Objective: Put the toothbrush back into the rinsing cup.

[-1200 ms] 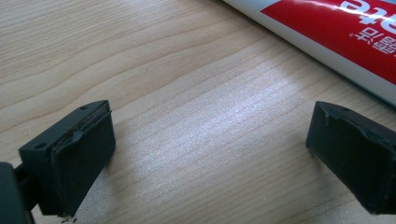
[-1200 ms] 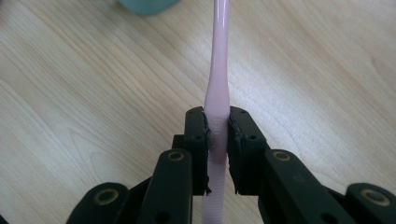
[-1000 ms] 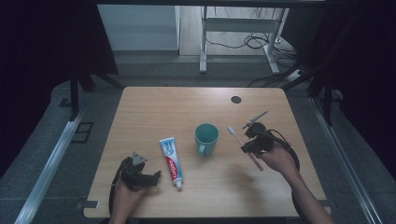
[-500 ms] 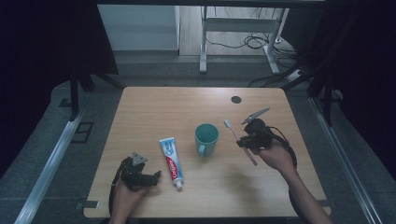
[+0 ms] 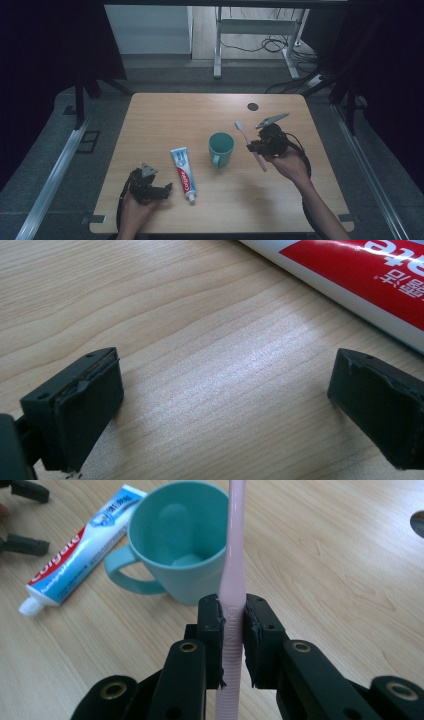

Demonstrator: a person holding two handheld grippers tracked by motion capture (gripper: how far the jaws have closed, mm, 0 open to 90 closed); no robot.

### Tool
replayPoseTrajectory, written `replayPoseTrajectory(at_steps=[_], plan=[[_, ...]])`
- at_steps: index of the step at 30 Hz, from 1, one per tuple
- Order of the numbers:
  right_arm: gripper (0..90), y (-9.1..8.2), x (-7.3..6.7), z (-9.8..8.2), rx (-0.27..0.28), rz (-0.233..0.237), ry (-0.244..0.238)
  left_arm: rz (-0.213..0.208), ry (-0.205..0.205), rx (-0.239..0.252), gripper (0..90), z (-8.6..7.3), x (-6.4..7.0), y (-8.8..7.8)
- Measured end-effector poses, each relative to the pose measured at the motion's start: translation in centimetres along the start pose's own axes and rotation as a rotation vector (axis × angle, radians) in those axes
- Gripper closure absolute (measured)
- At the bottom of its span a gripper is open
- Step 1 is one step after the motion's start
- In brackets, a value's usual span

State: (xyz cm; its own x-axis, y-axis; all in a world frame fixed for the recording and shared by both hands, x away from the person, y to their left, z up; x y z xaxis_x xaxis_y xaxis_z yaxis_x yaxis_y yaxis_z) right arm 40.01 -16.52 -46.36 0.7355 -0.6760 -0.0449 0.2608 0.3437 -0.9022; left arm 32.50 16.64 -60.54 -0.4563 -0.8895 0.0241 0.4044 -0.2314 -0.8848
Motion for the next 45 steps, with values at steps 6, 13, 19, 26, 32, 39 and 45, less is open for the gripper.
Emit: replayPoseTrajectory(at_steps=[6, 13, 19, 26, 32, 39, 45], plan=[[78.3, 0.0, -0.4, 0.8, 0.047, 0.008, -0.007, -0.001, -0.003, 0.003, 1.4, 0.0, 0.0, 0.0], [78.3, -0.1, -0.9, 1.7, 0.108, 0.013, -0.013, -0.001, -0.003, 0.002, 1.4, 0.0, 0.0, 0.0], [78.2, -0.1, -1.1, 2.5, 0.146, 0.021, -0.004, 0.000, 0.001, -0.001, 1.4, 0.0, 0.0, 0.0], [78.3, -0.1, -1.0, 3.3, 0.193, 0.031, 0.014, 0.000, 0.001, -0.002, 1.4, 0.0, 0.0, 0.0], [78.3, -0.2, -1.1, 3.9, 0.216, 0.032, 0.017, -0.001, 0.002, -0.001, 1.4, 0.0, 0.0, 0.0], [78.3, -0.6, -1.2, 4.8, 0.247, 0.027, 0.017, -0.001, 0.002, -0.001, 1.4, 0.0, 0.0, 0.0], [78.3, -1.0, -1.4, 5.8, 0.278, 0.019, 0.015, -0.001, -0.003, 0.003, 1.4, 0.0, 0.0, 0.0]])
Point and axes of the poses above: each handheld gripper's, and its own axes: y roughly forward along the jaws, z roughly out of its top, x roughly to its right, the point moved 8 cm from there along y, roughly forward along the jaws, and after that the axes turned 14 degrees about -x, right-handed, at the moved point
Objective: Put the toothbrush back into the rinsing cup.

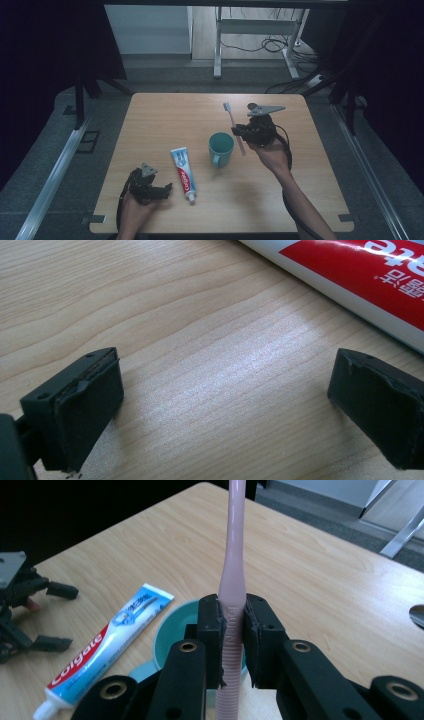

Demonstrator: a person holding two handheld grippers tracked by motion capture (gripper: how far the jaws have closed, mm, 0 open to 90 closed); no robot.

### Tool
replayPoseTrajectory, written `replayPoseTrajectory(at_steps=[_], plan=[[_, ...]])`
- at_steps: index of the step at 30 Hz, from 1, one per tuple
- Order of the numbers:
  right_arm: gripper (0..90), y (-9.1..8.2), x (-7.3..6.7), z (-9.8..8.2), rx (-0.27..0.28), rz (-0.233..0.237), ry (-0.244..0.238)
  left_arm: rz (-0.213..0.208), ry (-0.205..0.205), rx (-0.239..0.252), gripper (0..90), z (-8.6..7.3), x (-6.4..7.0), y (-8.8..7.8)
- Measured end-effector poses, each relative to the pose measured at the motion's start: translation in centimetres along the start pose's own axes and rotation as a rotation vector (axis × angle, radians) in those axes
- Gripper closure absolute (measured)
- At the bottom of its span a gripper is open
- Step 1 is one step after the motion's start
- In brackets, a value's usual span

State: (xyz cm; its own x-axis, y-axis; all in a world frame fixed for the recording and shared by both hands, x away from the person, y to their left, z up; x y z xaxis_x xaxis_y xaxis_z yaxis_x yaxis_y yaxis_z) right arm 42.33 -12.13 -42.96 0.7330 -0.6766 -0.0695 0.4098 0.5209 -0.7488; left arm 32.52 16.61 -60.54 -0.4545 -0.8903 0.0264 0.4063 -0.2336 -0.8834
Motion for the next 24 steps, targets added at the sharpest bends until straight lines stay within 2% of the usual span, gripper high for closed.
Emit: replayPoseTrajectory(at_steps=[11, 24], plan=[[78.3, 0.4, -0.1, 1.6, 0.052, 0.003, 0.016, -0.001, 0.000, 0.000, 1.4, 0.0, 0.0, 0.0], [78.3, 1.0, -0.7, 2.8, 0.080, 0.000, 0.006, -0.001, 0.001, -0.001, 1.4, 0.0, 0.0, 0.0]])
Point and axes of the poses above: each handheld gripper's, and its own axes: y roughly forward along the jaws, z roughly out of its top, x roughly to its right, the point moved 8 cm from there along y, roughly forward along the jaws, and after that the axes turned 14 degrees about -x, right-handed, at the moved point
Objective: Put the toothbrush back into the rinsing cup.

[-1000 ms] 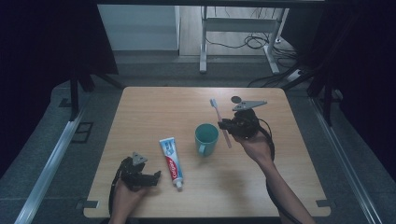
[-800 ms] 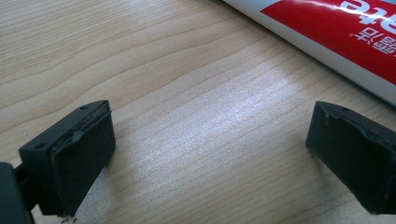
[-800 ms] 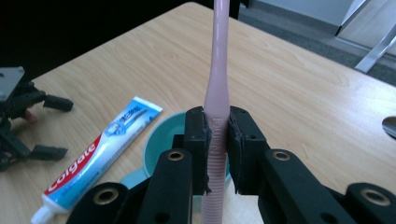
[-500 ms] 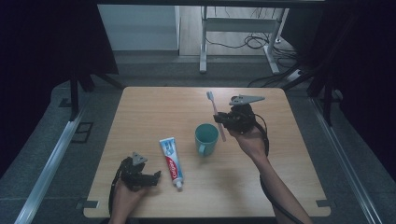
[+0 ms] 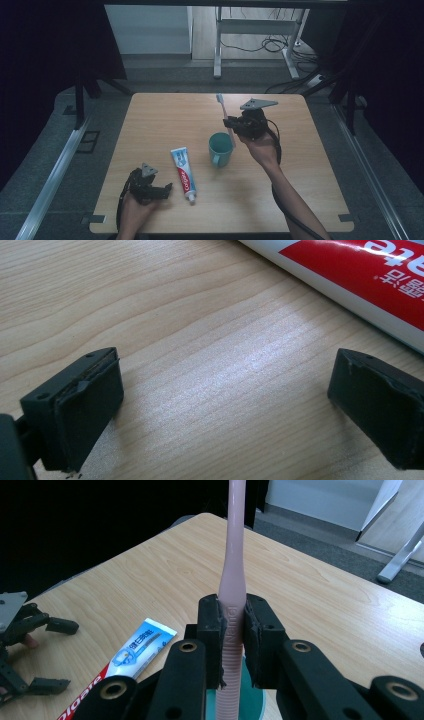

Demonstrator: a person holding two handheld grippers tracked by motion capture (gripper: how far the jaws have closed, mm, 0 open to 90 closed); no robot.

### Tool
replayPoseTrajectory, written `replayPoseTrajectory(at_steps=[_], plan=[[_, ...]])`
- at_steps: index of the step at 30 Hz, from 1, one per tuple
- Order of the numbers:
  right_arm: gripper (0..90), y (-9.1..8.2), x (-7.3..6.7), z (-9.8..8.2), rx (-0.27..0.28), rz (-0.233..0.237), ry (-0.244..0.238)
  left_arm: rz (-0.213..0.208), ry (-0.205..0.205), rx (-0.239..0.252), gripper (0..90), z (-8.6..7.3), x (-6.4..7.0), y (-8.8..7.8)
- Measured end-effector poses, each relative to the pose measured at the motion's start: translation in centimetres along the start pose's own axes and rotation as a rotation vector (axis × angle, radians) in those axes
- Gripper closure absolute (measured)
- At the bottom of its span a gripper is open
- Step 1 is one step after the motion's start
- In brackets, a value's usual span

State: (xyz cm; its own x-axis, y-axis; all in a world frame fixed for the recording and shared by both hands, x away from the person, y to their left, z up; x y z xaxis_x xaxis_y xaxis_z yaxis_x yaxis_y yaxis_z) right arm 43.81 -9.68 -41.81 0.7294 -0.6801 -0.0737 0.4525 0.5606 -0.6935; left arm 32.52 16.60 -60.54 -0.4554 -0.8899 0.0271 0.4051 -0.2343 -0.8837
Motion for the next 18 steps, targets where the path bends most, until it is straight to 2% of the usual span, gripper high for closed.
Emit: replayPoseTrajectory(at_steps=[6, 18], plan=[[78.3, 0.5, -0.1, 0.3, 0.008, -0.004, -0.006, -0.001, 0.000, 0.000, 1.4, 0.0, 0.0, 0.0], [78.3, 1.7, -0.2, -0.2, 0.011, -0.002, -0.003, -0.001, 0.001, -0.004, 1.4, 0.0, 0.0, 0.0]])
Point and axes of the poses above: each handheld gripper's, and its own axes: y roughly forward along the jaws, z roughly out of its top, x roughly to its right, the point moved 8 cm from there along y, roughly forward along the jaws, and after that the axes turned 14 degrees about -x, right-handed, at the moved point
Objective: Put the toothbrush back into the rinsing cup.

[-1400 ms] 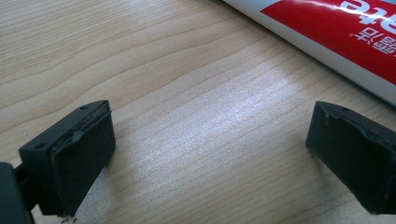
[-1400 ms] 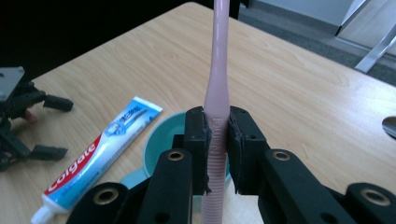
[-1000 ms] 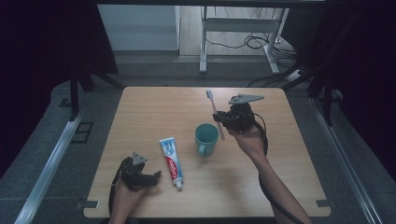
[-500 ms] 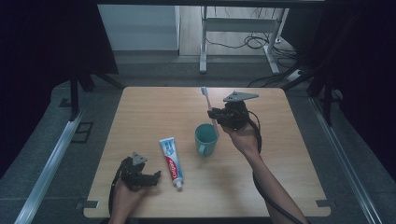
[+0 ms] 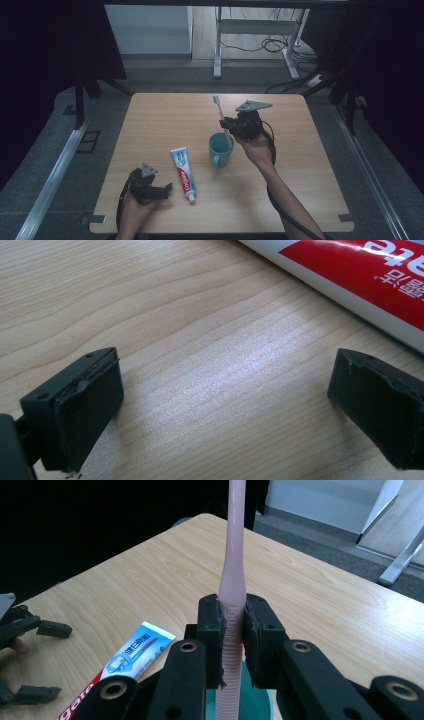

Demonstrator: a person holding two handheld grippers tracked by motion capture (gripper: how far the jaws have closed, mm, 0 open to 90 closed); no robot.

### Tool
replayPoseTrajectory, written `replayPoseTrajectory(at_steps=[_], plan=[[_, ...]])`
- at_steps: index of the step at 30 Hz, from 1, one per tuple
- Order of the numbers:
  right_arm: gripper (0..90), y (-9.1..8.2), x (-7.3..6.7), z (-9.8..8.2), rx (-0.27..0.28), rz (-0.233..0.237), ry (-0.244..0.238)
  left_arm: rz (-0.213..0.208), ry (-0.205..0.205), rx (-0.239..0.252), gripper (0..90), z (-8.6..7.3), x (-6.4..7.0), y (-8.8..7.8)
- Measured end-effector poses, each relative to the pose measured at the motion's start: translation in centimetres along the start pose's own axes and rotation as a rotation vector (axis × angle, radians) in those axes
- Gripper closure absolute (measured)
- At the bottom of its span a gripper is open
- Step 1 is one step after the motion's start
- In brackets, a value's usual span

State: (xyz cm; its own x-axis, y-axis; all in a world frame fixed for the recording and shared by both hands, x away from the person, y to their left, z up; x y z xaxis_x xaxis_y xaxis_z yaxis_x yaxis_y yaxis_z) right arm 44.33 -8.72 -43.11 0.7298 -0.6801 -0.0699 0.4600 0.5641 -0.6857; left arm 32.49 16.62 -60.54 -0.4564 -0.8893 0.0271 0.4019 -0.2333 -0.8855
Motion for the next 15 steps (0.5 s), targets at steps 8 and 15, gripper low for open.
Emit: replayPoseTrajectory(at_steps=[8, 15], plan=[[78.2, 1.0, -0.3, -0.6, -0.005, 0.009, -0.006, 0.001, 0.001, -0.001, 1.3, 0.0, 0.0, 0.0], [78.2, 2.3, -0.3, -1.7, -0.020, 0.023, 0.003, 0.000, 0.000, 0.000, 1.4, 0.0, 0.0, 0.0]])
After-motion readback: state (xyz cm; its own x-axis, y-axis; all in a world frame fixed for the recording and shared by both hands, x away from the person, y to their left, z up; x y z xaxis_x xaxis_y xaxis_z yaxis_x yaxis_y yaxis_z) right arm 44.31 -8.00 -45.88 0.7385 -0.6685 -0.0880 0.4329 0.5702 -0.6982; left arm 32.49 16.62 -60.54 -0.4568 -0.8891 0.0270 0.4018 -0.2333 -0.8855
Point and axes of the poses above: each handheld gripper's, and its own axes: y roughly forward along the jaws, z roughly out of its top, x roughly to its right, the point moved 8 cm from there along y, roughly forward along the jaws, and after that the axes turned 14 degrees about -x, right-handed, at the moved point
